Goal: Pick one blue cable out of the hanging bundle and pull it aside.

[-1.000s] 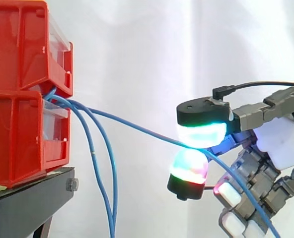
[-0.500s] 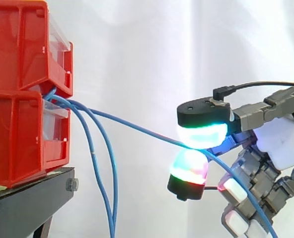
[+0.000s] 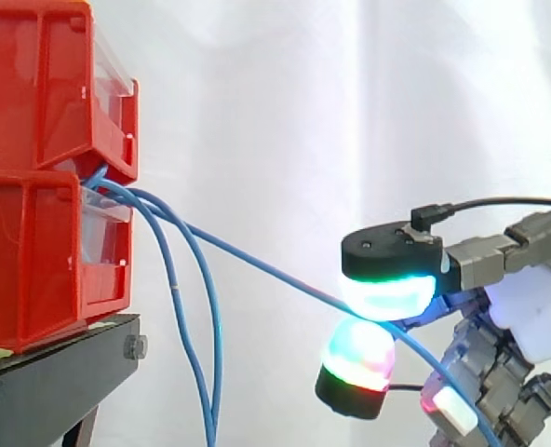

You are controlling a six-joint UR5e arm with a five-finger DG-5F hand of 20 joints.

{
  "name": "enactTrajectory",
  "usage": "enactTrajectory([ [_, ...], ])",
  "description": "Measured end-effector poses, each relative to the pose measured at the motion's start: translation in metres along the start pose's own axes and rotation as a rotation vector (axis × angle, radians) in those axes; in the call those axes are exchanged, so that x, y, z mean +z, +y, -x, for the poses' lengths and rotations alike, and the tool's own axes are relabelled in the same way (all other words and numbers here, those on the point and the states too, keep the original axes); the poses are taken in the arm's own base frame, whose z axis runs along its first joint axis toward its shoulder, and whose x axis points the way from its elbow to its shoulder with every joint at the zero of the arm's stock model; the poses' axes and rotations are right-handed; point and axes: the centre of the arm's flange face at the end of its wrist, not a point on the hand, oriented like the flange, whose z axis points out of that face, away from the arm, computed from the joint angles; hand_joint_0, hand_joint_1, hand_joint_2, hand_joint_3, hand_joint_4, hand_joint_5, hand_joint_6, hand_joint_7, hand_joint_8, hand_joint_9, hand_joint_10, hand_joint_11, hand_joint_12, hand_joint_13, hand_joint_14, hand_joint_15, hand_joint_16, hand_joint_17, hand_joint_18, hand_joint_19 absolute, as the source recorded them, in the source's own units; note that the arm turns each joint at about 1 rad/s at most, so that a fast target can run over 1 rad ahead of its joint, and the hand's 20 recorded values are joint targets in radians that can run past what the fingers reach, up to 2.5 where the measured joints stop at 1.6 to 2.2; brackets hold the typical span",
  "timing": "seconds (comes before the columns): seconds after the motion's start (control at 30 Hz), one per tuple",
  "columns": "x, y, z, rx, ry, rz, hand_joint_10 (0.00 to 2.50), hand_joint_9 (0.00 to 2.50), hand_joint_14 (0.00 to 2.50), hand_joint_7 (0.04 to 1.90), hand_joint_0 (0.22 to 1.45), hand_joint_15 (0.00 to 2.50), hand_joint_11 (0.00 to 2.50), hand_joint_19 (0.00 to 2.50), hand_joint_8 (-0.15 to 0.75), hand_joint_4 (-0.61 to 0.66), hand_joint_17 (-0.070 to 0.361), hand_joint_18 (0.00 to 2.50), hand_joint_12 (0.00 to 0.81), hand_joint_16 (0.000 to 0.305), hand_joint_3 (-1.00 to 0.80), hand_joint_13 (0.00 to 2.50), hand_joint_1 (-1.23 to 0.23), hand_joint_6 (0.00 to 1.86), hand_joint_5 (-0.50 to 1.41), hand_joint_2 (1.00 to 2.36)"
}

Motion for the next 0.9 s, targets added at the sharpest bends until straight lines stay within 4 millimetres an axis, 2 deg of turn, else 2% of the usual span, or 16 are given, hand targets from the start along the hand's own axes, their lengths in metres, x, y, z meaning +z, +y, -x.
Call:
enactTrajectory([
  [0.33, 0.009, -0.028, -0.002, 0.018, 0.009, 0.038, 0.02, 1.24, 0.02, 1.08, 0.52, 0.63, 0.61, 0.41, 0.3, -0.2, 0.149, 0.86, 0.424, 0.066, -0.06, 0.96, -0.75, 0.9, -0.02, 1.27],
  [0.9, 0.017, -0.072, -0.004, 0.037, 0.016, 0.092, 0.02, 1.23, 0.02, 1.08, 0.51, 0.63, 0.61, 0.41, 0.308, -0.19, 0.15, 0.87, 0.428, 0.066, -0.07, 0.97, -0.74, 0.89, -0.02, 1.3],
])
